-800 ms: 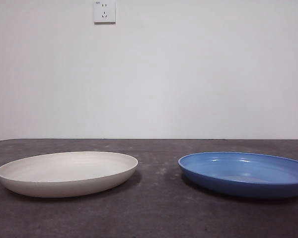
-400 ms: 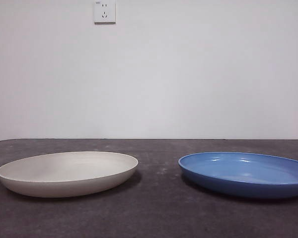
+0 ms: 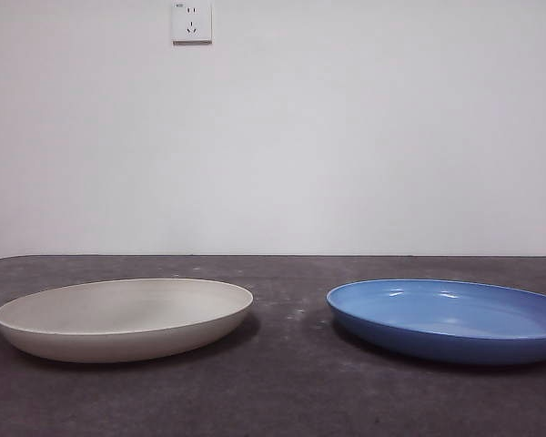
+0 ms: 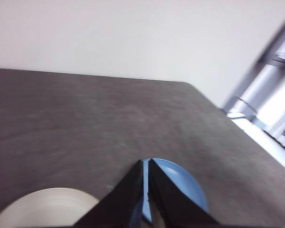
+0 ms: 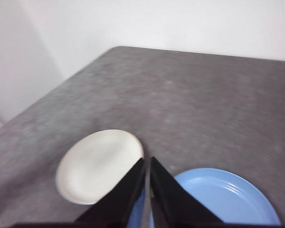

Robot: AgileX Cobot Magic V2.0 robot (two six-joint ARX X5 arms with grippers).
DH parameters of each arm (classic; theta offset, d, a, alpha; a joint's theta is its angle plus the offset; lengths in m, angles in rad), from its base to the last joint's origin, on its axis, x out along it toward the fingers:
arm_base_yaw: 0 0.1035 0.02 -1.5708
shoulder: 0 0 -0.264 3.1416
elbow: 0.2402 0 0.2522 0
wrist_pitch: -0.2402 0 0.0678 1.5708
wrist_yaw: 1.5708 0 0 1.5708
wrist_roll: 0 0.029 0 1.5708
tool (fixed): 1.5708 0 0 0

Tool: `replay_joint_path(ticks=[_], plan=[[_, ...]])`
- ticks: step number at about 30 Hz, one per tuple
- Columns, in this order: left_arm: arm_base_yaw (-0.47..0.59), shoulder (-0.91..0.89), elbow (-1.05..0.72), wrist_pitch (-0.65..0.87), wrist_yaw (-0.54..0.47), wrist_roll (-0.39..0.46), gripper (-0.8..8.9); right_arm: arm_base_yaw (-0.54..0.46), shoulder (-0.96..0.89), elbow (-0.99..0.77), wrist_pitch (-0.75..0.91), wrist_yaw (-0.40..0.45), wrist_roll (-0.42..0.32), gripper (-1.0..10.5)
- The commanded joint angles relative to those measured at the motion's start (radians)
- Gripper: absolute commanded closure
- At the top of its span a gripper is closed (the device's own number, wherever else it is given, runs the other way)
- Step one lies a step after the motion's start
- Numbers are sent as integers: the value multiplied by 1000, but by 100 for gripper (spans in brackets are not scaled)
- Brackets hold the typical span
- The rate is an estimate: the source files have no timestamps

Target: Pick up the white plate, put it on the blue plate, put it on desk

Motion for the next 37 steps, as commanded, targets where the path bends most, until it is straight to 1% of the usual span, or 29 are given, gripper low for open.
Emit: replay_joint_path(ticks=[1, 5, 9, 10, 12, 13, 14, 15, 17, 18, 20, 24, 29, 32, 37], plan=[[-21, 0, 18, -13, 24, -1, 797, 18, 2, 29, 3, -40, -37, 936], [-42, -5, 18, -49, 45, 3, 793, 19, -5, 35, -3, -92, -37, 936], [-42, -4, 18, -78, 55, 3, 770, 19, -5, 35, -20, -97, -37, 935], [-42, -4, 18, -85, 56, 2, 737, 19, -5, 35, -26, -97, -37, 935], [-42, -3, 18, -98, 56, 3, 558, 19, -4, 35, -37, -96, -37, 914], [-42, -3, 18, -101, 56, 3, 461, 19, -4, 35, -39, -95, -37, 873], [-42, -3, 18, -102, 56, 3, 336, 19, -4, 35, -41, -91, -36, 778], [-42, -3, 18, -100, 56, 3, 260, 19, -4, 35, -41, -84, -33, 692], [-42, -3, 18, -93, 56, 2, 139, 19, -4, 35, -40, -78, -29, 520], [-42, -4, 18, -92, 56, 2, 117, 19, -4, 35, -41, -79, -29, 457], [-42, -3, 18, -94, 56, 1, 117, 19, -4, 35, -40, -79, -29, 405], [-42, -4, 18, -97, 56, -8, 120, 19, -4, 35, -42, -81, -29, 401], [-42, -2, 20, -116, 56, -49, 126, 19, -4, 35, -41, -87, -29, 401], [-38, 19, 37, -169, 56, -51, 126, 19, -4, 35, -40, -88, -29, 401], [-26, 117, 110, -288, 56, -50, 126, 19, -4, 35, -39, -88, -29, 401]])
